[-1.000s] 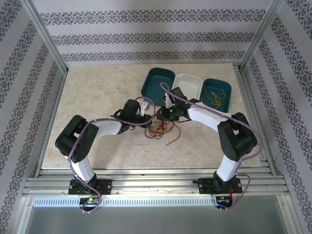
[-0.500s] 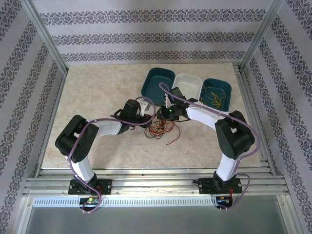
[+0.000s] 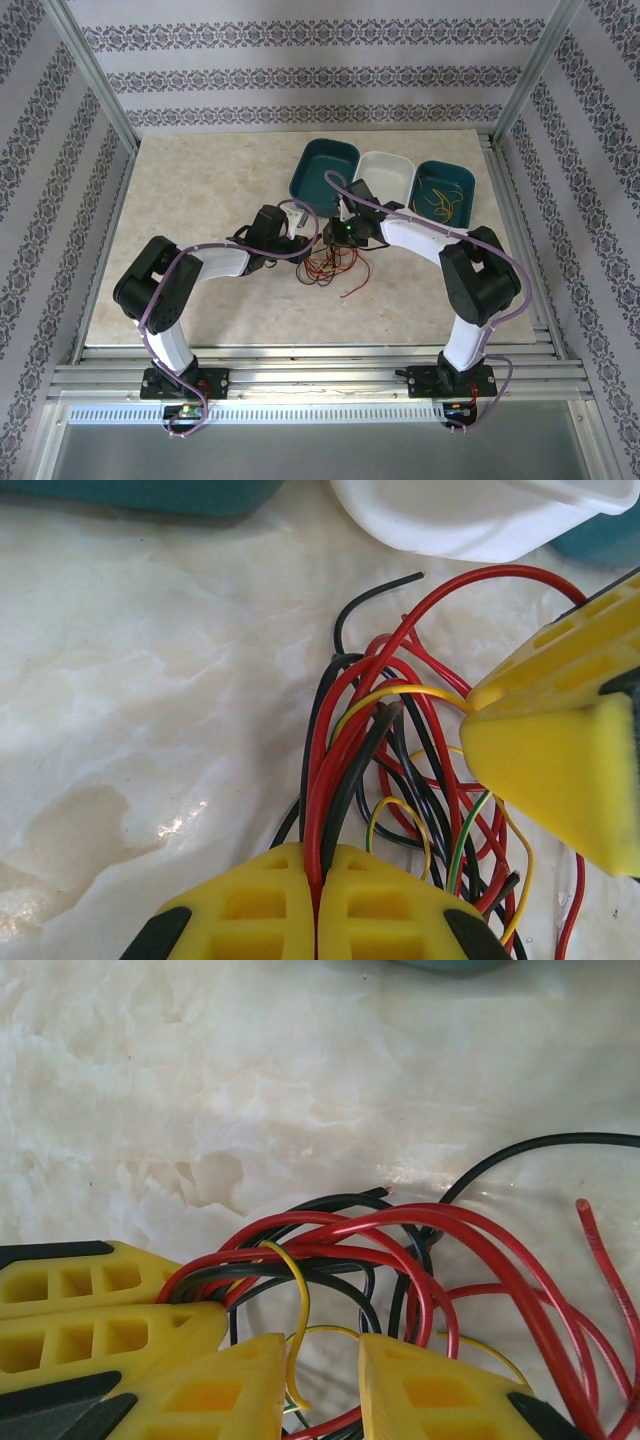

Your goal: Untangle the cables

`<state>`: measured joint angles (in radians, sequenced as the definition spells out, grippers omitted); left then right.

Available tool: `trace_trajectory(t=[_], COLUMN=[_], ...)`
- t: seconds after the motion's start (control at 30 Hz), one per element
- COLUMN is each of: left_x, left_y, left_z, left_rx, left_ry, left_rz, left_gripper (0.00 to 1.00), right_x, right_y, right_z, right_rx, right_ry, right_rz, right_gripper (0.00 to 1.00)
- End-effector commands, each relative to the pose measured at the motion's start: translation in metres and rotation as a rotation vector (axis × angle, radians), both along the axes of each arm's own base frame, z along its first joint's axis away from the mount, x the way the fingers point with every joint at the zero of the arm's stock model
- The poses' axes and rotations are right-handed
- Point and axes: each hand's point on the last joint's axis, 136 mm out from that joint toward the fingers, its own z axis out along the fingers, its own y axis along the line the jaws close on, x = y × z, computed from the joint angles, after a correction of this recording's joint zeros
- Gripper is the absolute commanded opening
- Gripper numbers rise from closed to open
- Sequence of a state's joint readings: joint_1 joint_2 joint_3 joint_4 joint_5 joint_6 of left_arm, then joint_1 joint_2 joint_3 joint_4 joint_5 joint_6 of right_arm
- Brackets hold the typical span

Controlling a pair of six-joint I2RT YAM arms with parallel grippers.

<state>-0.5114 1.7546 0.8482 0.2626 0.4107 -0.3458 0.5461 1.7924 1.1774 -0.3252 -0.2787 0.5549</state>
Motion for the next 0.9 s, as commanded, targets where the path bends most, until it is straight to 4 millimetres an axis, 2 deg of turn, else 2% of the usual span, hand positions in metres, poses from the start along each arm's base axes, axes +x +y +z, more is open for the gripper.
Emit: trace_trajectory(t=[0.0, 0.13, 0.27, 0.33, 0.53, 0.7, 0.87], left_x=[-0.002, -0.002, -0.002, -0.002, -0.002, -0.003, -0.003], left_y=[-0.008, -0.008, -0.007, -0.006, -0.005, -0.003, -0.003], left_z=[0.011, 0.01, 0.009, 0.007, 0.004, 0.001, 0.002], left_rx=[-0.033, -0.031, -0.03, -0.026, -0.022, -0.016, -0.019], left_ry=[-0.03, -0.027, -0.024, -0.021, -0.015, -0.005, -0.011], left_rz=[-0.02, -0.019, -0.016, -0.011, 0.0, 0.004, 0.004], left_gripper=[0.0, 0.0, 0.0, 0.0, 0.0, 0.0, 0.1], right_x=[0.001, 0.001, 0.003, 0.003, 0.006, 0.01, 0.015], right_y=[0.012, 0.017, 0.015, 0.013, 0.006, 0.001, -0.008], right_z=[0.003, 0.005, 0.01, 0.013, 0.031, 0.06, 0.085], right_rx=[0.016, 0.024, 0.015, 0.002, -0.013, -0.003, -0.014], right_ry=[0.0, -0.002, -0.014, -0.026, -0.092, -0.197, -0.28], right_rz=[0.021, 0.032, 0.03, 0.031, 0.03, 0.024, 0.001], right_gripper=[0.25, 0.15, 0.03, 0.01, 0.0, 0.0, 0.0])
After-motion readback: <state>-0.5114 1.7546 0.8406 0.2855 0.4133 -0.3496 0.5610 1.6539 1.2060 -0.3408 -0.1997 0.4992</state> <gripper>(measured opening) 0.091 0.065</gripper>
